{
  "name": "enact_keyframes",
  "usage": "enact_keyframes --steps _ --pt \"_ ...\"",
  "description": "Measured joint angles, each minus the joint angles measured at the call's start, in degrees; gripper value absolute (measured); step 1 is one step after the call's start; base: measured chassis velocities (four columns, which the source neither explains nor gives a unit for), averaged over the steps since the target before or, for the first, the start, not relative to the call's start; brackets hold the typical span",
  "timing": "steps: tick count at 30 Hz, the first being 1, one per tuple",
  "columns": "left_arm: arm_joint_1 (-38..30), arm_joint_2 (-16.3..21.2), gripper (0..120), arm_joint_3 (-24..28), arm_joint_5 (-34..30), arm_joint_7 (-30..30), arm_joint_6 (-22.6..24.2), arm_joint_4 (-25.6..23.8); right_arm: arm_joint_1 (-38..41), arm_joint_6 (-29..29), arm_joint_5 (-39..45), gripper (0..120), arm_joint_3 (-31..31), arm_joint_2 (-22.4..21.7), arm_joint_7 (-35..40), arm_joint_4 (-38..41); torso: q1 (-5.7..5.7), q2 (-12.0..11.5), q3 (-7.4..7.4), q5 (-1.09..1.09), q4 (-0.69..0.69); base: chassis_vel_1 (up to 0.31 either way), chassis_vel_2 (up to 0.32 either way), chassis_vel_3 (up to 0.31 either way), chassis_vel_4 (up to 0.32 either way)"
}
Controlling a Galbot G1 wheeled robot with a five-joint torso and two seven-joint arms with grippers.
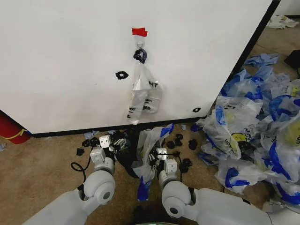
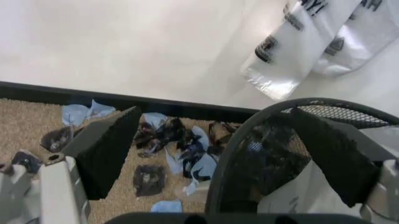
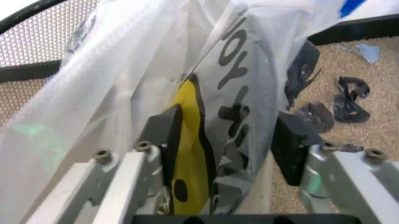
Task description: Pick up the garbage bag from the wall and place it over the trash bin.
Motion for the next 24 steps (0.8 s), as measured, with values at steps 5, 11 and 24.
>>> enact_keyframes --steps 5,11,24 --pt "-0.21 0.28 94 -0.11 0.38 0.18 0.0 -0.11 0.11 0.05 -0.09 25 -0.08 0.51 0.24 -0.06 0.0 0.0 0.0 0.0 0.0 0.0 0.0 0.0 0.0" --pt "-0.09 0.39 94 -0.13 0.44 0.23 0.0 -0.19 0.09 0.04 -0.31 1 -0.13 0.79 0.8 -0.07 0.0 0.0 0.0 0.0 0.0 0.0 0.0 0.0 0.0" --pt "-0.62 0.23 94 -0.28 1.25 1.04 0.3 -0.41 -0.13 0.42 -1.6 0 -0.05 0.99 1.17 -0.49 0.0 0.0 0.0 -0.01 0.0 0.0 0.0 0.0 0.0"
